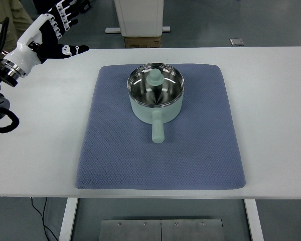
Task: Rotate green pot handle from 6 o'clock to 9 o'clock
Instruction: 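Raise the left hand and swing it over the far side of the pot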
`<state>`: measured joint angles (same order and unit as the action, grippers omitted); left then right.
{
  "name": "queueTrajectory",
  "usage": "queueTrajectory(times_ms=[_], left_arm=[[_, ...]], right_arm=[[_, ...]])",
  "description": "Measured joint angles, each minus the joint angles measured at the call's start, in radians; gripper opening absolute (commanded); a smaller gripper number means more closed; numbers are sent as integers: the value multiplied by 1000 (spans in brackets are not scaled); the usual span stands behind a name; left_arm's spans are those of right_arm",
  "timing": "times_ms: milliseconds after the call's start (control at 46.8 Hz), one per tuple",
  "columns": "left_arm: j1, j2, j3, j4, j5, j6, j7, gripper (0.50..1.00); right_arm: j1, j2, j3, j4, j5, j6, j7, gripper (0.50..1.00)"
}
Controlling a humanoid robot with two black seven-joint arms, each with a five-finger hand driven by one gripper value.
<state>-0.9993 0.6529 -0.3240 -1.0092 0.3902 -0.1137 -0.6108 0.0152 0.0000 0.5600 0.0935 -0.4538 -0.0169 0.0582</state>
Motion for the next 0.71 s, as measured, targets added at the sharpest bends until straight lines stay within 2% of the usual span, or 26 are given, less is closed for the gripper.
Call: queueTrajectory(times_ms=[706], left_arm=[[-50, -33, 2, -17, 187, -4, 0, 1000]], right_arm=[[0, 0, 0, 0, 0, 0, 0, 1000]])
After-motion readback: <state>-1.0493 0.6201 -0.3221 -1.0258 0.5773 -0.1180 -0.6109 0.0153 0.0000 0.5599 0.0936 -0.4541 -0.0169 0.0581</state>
